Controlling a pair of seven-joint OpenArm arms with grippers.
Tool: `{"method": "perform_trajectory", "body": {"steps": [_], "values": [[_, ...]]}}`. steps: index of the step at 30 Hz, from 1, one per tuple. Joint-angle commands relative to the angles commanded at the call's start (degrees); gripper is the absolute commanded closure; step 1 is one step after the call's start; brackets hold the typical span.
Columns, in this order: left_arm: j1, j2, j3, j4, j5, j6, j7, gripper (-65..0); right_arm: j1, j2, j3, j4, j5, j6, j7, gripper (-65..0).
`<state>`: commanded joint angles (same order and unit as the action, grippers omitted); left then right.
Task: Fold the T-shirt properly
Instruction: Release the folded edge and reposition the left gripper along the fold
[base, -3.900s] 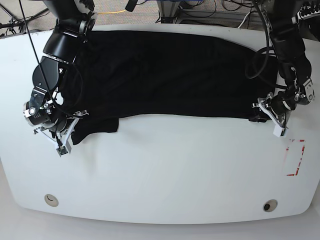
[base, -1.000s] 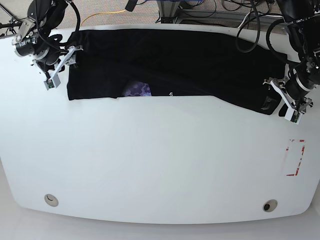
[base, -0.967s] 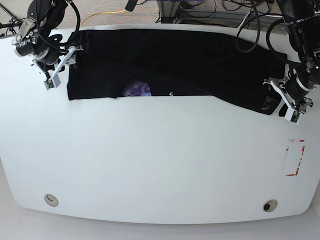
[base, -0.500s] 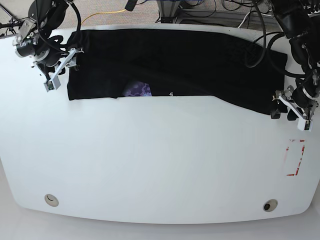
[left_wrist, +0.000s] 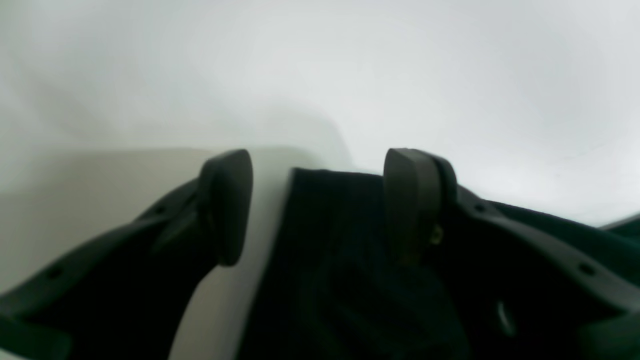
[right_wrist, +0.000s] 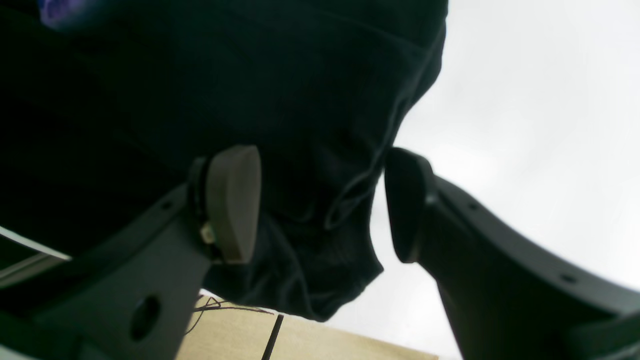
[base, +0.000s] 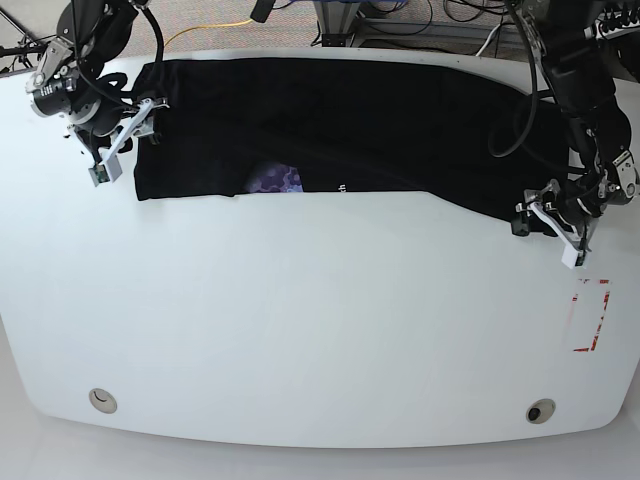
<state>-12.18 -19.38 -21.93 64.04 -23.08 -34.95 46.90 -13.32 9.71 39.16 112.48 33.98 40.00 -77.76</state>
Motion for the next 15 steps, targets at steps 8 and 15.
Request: {"method": "perform_trajectory", "body": {"steps": [8, 15], "values": [[0.2, -0.1, 2.7, 1.2, 0.2, 0.3, -2.8, 0.0, 0.1, 0.1, 2.3, -0.2, 12.1, 0.00, 0.0, -37.7], [0.8, -0.2, 2.4, 7.6, -0.2, -0.1, -2.9, 0.0, 0.5, -1.1, -3.5, -2.6, 13.6, 0.00, 0.1, -27.0]]}}
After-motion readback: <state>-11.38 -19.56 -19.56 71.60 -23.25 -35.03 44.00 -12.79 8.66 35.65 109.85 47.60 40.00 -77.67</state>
